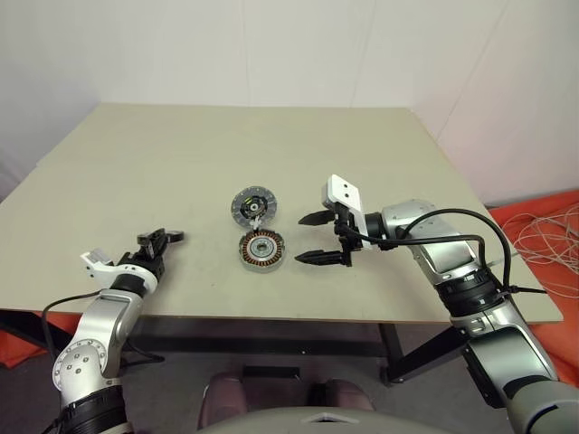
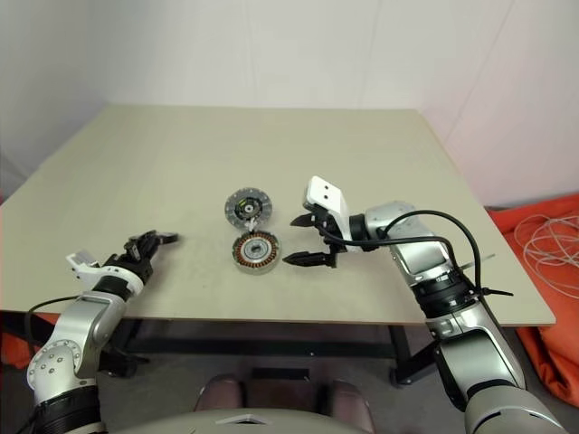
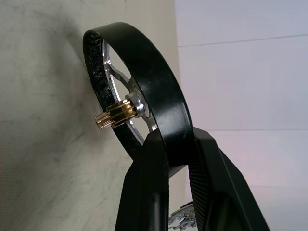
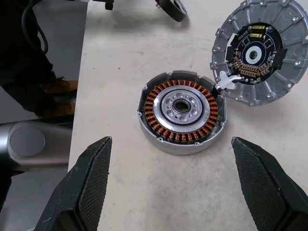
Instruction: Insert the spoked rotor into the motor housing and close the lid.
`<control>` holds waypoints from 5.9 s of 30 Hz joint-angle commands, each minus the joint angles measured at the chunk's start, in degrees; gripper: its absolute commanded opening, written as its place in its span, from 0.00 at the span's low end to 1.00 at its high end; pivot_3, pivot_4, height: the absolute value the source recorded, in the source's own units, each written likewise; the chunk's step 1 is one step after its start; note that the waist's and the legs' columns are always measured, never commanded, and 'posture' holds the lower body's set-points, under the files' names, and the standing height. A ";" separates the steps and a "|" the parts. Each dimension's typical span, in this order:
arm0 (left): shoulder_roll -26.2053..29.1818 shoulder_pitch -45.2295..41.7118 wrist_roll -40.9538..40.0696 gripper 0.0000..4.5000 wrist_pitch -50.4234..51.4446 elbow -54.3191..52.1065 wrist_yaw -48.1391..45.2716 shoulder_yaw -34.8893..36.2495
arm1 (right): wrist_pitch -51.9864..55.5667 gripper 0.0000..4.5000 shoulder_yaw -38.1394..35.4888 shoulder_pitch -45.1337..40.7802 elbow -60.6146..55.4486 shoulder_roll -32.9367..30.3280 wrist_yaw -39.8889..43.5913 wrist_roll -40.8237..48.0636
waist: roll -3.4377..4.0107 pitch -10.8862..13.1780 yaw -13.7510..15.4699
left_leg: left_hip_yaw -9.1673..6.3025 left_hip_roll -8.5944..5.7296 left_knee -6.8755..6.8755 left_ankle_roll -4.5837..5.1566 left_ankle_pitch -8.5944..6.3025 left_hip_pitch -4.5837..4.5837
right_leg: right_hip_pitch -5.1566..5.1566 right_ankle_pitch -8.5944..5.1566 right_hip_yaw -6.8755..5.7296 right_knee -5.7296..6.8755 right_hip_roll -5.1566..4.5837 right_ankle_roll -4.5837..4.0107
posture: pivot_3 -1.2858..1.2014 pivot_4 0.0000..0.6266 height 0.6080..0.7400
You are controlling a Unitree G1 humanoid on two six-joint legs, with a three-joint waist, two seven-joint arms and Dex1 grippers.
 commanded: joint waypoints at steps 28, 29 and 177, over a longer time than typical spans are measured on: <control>16.62 -0.65 -5.86 0.06 21.04 -9.71 -22.68 -16.03 | -1.40 1.00 -0.90 -1.28 0.49 -0.62 -0.53 -0.43 | 0.09 0.03 -0.07 | 0.03 -0.01 0.02 -0.01 0.01 0.05 | -0.01 0.00 0.07 0.15 -0.01 -0.03 | 0.52 0.00 1.00; 16.64 -1.42 -4.96 0.06 21.35 -8.54 -23.41 -16.61 | -1.49 1.00 -0.91 -1.25 0.55 -0.63 -0.57 -0.46 | 0.10 0.04 -0.05 | 0.03 -0.01 0.02 -0.02 0.01 0.06 | 0.00 0.00 0.07 0.16 -0.01 -0.03 | 0.52 0.00 1.00; 30.31 4.91 43.72 0.99 1.56 -5.76 -51.74 -8.43 | 55.08 1.00 -20.54 -13.39 16.07 17.55 -28.99 17.04 | 0.46 0.20 -0.04 | 0.01 -0.04 -0.27 -0.05 0.01 0.11 | -0.18 0.01 0.14 0.10 -0.02 -0.04 | 0.52 0.00 1.00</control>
